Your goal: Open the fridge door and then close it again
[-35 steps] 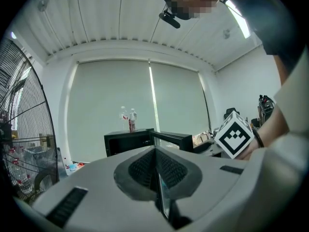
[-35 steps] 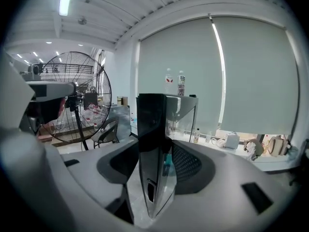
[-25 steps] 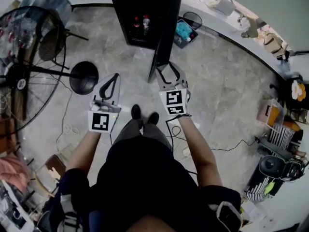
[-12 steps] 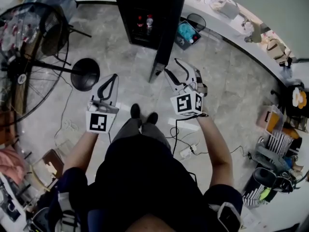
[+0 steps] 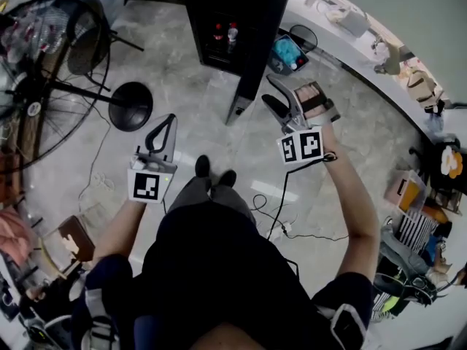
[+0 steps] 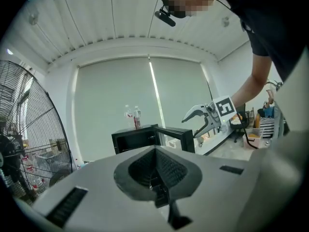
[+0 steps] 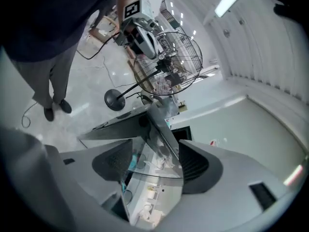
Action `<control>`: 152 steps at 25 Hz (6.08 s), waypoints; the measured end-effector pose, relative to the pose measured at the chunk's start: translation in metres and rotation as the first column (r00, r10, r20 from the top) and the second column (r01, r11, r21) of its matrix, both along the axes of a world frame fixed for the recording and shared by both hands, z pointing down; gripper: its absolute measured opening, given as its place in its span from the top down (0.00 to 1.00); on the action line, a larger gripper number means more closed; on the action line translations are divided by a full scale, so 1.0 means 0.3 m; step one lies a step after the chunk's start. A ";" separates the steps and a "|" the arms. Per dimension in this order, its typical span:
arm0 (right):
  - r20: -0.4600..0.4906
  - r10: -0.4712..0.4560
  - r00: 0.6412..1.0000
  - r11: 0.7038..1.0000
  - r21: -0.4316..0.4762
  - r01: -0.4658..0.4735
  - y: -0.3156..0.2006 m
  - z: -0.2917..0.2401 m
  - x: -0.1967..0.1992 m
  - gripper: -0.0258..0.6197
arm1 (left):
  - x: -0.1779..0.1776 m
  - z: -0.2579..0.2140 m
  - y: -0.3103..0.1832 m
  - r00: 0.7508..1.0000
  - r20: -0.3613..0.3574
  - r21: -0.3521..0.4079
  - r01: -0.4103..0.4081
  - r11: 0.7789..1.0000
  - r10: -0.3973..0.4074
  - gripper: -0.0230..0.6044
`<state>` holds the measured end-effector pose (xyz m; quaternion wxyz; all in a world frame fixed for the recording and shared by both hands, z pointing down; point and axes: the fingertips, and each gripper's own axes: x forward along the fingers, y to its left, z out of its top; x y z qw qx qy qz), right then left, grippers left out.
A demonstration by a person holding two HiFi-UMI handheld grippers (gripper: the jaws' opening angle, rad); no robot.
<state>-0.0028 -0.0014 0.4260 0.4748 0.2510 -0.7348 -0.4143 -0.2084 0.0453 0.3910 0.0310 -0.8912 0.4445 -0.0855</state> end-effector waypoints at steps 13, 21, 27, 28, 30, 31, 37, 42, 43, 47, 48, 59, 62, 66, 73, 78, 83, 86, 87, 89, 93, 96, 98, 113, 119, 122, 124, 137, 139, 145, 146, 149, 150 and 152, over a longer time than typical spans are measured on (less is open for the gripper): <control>-0.273 -0.288 0.918 0.955 -0.012 0.296 -0.077 0.064 -0.073 0.43 | -0.047 -0.003 0.004 0.998 0.004 0.008 0.069 0.998 -0.069 0.93; -0.372 -0.371 0.851 0.925 -0.062 0.376 -0.121 0.118 -0.077 0.41 | -0.078 0.011 0.001 0.995 0.003 0.003 0.103 0.995 -0.103 0.93; -0.402 -0.406 0.821 0.909 -0.086 0.408 -0.143 0.141 -0.083 0.41 | -0.093 0.018 0.005 0.993 0.009 -0.002 0.115 0.993 -0.115 0.93; -0.398 -0.409 0.821 0.908 -0.086 0.411 -0.143 0.140 -0.086 0.41 | -0.093 0.017 0.005 0.993 0.011 -0.002 0.115 0.993 -0.115 0.93; -0.392 -0.409 0.824 0.908 -0.084 0.410 -0.144 0.138 -0.089 0.41 | -0.091 0.019 0.004 0.993 0.010 -0.002 0.114 0.993 -0.114 0.93; -0.391 -0.406 0.826 0.909 -0.085 0.407 -0.145 0.137 -0.089 0.41 | -0.089 0.019 0.003 0.994 0.007 -0.002 0.113 0.994 -0.113 0.93; -0.379 -0.391 0.839 0.918 -0.086 0.388 -0.159 0.134 -0.119 0.41 | -0.088 0.025 -0.004 0.995 -0.006 -0.005 0.099 0.995 -0.099 0.93; -0.372 -0.364 0.854 0.930 -0.093 0.356 -0.182 0.131 -0.162 0.41 | -0.093 0.018 -0.012 0.997 -0.008 0.000 0.079 0.997 -0.079 0.93; -0.371 -0.356 0.858 0.933 -0.095 0.346 -0.191 0.129 -0.177 0.42 | -0.100 0.016 -0.015 0.997 -0.009 0.001 0.076 0.997 -0.076 0.93; -0.356 -0.320 0.878 0.947 -0.104 0.303 -0.240 0.133 -0.261 0.42 | -0.148 0.018 -0.035 0.998 -0.014 0.001 0.062 0.998 -0.062 0.93; -0.352 -0.308 0.884 0.951 -0.106 0.289 -0.253 0.132 -0.281 0.42 | -0.160 0.017 -0.040 0.998 -0.016 0.003 0.057 0.998 -0.057 0.93; -0.325 -0.172 0.930 0.984 -0.103 0.145 -0.449 0.127 -0.480 0.42 | -0.314 0.000 -0.139 0.999 -0.043 0.020 0.017 1.000 -0.016 0.93; -0.326 -0.136 0.936 0.990 -0.086 0.114 -0.512 0.120 -0.525 0.42 | -0.352 0.013 -0.168 0.999 -0.045 0.013 0.008 1.000 -0.008 0.93; -0.310 -0.083 0.947 0.994 -0.090 0.057 -0.601 0.129 -0.560 0.42 | -0.361 0.021 -0.215 0.999 -0.041 0.019 0.001 1.000 0.000 0.93; -0.271 -0.020 0.962 0.996 -0.092 -0.006 -0.738 0.121 -0.619 0.42 | -0.367 0.025 -0.282 0.999 -0.029 0.030 0.027 0.999 -0.027 0.93; -0.236 0.005 0.972 0.995 -0.095 -0.028 -0.884 0.116 -0.660 0.43 | -0.348 0.020 -0.379 0.997 -0.041 0.015 0.070 0.997 -0.069 0.93; -0.200 0.021 0.980 0.994 -0.099 -0.041 -1.016 0.121 -0.663 0.43 | -0.261 0.019 -0.477 0.996 -0.046 0.018 0.079 0.997 -0.078 0.93; -0.176 0.025 0.984 0.994 -0.105 -0.044 -1.094 0.119 -0.666 0.43 | -0.216 0.019 -0.546 0.995 -0.044 0.007 0.090 0.996 -0.090 0.93; -0.168 0.027 0.985 0.993 -0.107 -0.046 -1.121 0.118 -0.664 0.44 | -0.202 0.021 -0.571 0.995 -0.042 0.002 0.095 0.995 -0.095 0.93; -0.155 0.033 0.987 0.993 -0.109 -0.051 -1.169 0.117 -0.659 0.44 | -0.175 0.022 -0.617 0.993 -0.042 -0.002 0.107 0.994 -0.107 0.93; -0.135 0.050 0.990 0.991 -0.116 -0.066 -1.244 0.118 -0.648 0.44 | -0.132 0.013 -0.691 0.992 -0.029 0.000 0.123 0.992 -0.123 0.93; -0.125 0.086 0.988 0.989 -0.108 -0.099 -1.291 0.116 -0.646 0.44 | -0.111 0.007 -0.730 0.991 -0.031 0.015 0.128 0.992 -0.127 0.93; -0.121 0.108 0.987 0.987 -0.105 -0.121 -1.317 0.117 -0.647 0.44 | -0.099 0.009 -0.748 0.991 -0.032 0.020 0.127 0.992 -0.126 0.93; -0.102 0.288 0.952 0.952 -0.073 -0.296 -1.508 0.114 -0.610 0.44 | -0.095 0.010 -0.885 0.999 -0.034 0.008 0.021 1.000 -0.020 0.93; -0.087 0.351 0.932 0.933 -0.047 -0.356 -1.551 0.116 -0.590 0.44 | -0.109 0.017 -0.912 0.999 -0.041 0.000 -0.007 1.000 0.007 0.93; -0.081 0.368 0.926 0.927 -0.043 -0.372 -1.564 0.112 -0.585 0.44 | -0.119 0.018 -0.921 0.998 -0.056 -0.006 -0.009 1.000 0.008 0.93; -0.078 0.370 0.926 0.927 -0.044 -0.374 -1.565 0.112 -0.588 0.44 | -0.128 0.018 -0.927 0.998 -0.060 -0.006 -0.010 1.000 0.009 0.93; -0.019 0.336 0.942 0.940 -0.051 -0.336 -1.551 0.084 -0.590 0.50 | -0.171 0.026 -0.966 0.997 -0.071 -0.018 0.011 1.000 -0.012 0.93; 0.002 0.329 0.944 0.943 -0.050 -0.328 -1.537 0.062 -0.593 0.53 | -0.180 0.027 -0.967 0.997 -0.073 -0.026 0.015 1.000 -0.017 0.93; 0.109 0.346 0.932 0.938 -0.082 -0.338 -1.470 0.014 -0.574 0.59 | -0.197 0.032 -0.968 0.997 -0.067 -0.021 0.024 0.999 -0.026 0.93; 0.130 0.349 0.928 0.936 -0.087 -0.340 -1.456 0.004 -0.571 0.61 | -0.200 0.033 -0.968 0.997 -0.066 -0.021 0.027 0.999 -0.028 0.93; 0.200 0.360 0.911 0.932 -0.112 -0.344 -1.414 -0.025 -0.560 0.66 | -0.206 0.033 -0.969 0.997 -0.066 -0.020 0.033 0.999 -0.034 0.93; 0.226 0.366 0.903 0.930 -0.125 -0.345 -1.400 -0.035 -0.555 0.70 | -0.208 0.031 -0.969 0.997 -0.068 -0.021 0.035 0.999 -0.037 0.93; 0.278 0.370 0.886 0.929 -0.138 -0.345 -1.370 -0.057 -0.546 0.79 | -0.213 0.023 -0.966 0.997 -0.070 -0.017 0.039 0.999 -0.040 0.93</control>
